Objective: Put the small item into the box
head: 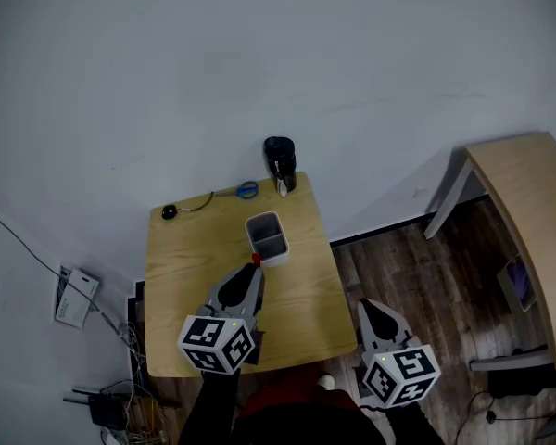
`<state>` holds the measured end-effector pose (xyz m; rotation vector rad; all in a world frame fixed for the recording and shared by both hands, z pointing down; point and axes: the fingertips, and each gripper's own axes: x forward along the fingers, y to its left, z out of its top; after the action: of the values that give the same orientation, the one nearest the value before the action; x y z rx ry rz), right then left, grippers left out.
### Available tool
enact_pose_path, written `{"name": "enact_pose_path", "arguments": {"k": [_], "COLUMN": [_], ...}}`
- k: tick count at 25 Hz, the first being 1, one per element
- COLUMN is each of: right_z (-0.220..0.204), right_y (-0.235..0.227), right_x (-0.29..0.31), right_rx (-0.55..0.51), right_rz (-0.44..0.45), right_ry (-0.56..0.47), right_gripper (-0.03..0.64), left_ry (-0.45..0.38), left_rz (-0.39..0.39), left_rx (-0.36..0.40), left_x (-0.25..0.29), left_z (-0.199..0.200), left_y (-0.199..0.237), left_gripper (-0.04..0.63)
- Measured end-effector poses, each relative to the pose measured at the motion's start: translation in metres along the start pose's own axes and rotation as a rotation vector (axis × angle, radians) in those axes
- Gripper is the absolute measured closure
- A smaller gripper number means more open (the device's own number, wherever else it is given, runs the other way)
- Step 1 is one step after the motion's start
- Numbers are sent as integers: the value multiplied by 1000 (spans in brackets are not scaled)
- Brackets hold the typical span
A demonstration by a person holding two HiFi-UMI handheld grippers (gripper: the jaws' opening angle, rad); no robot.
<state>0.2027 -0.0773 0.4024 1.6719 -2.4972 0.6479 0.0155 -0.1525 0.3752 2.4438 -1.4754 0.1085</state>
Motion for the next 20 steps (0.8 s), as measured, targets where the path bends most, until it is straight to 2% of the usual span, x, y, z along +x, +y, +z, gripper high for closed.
{"name": "enact_pose_path", "arguments": {"k": [10,20], "right_z": [11,16], "right_y": [-7,6], "right_x": [38,91], "right_rx": [-20,-46], "right_rz": [-28,-25], "right_ry": [26,67], "right_gripper": [609,609], "left_ry": [24,80], "left_rz": [-22,-30], "left_rx": [-8,-14], "left_x": [50,86], "left_z": [0,-15], "left_y": [29,64], "left_gripper": [541,541]}}
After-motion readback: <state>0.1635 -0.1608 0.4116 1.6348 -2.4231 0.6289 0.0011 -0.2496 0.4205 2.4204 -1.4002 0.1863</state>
